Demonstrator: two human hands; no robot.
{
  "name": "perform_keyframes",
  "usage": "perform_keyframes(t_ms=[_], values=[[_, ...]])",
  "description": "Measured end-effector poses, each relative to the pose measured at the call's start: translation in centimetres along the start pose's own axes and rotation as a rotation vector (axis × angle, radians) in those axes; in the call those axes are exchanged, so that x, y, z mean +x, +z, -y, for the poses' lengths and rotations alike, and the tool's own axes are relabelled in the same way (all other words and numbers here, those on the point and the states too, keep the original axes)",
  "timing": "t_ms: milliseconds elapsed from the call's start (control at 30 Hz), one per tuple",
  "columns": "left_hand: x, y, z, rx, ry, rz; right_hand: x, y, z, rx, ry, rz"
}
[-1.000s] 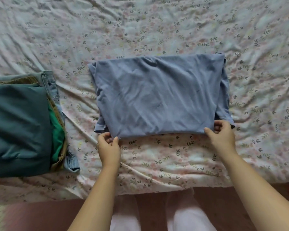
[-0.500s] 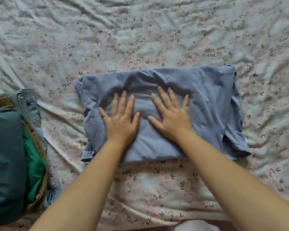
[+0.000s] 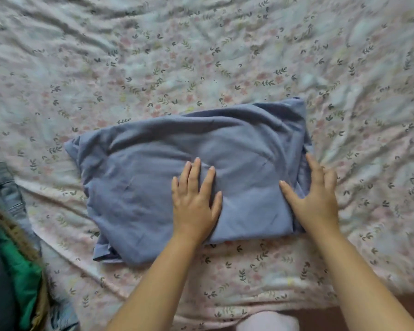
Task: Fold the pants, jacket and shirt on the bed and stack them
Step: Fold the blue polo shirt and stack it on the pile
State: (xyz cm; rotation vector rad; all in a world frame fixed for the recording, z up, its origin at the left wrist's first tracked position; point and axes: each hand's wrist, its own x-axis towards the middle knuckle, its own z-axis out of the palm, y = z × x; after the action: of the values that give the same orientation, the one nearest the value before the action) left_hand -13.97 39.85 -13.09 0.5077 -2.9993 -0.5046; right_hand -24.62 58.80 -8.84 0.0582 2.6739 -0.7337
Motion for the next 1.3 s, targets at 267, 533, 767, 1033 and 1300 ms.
perform_keyframes(t_ms=[267, 533, 767, 1033, 1300], values=[[-0.4, -0.7, 0.7, -0.057, -0.031, 0.044, 1.0, -0.7, 0.5, 0.376, -0.138, 0.246], [-5.7, -6.5, 6.3, -0.07, -0.244, 0.087, -2.5, -0.7, 6.7, 0.421, -0.2, 0.223], [-11.9, -11.1, 11.2, -0.155, -0.475, 0.147, -8.9, 3.2, 16.8, 0.112, -0.525, 0.411], [-12.9, -13.2, 14.6, -0.479, -0.655, -0.024, -13.9, 15.0, 23.1, -0.266, -0.744, 0.757], [-11.0, -11.9, 13.5, -0.582, -0.727, 0.031, -12.3, 12.7, 19.0, 0.287, -0.476, 0.267]])
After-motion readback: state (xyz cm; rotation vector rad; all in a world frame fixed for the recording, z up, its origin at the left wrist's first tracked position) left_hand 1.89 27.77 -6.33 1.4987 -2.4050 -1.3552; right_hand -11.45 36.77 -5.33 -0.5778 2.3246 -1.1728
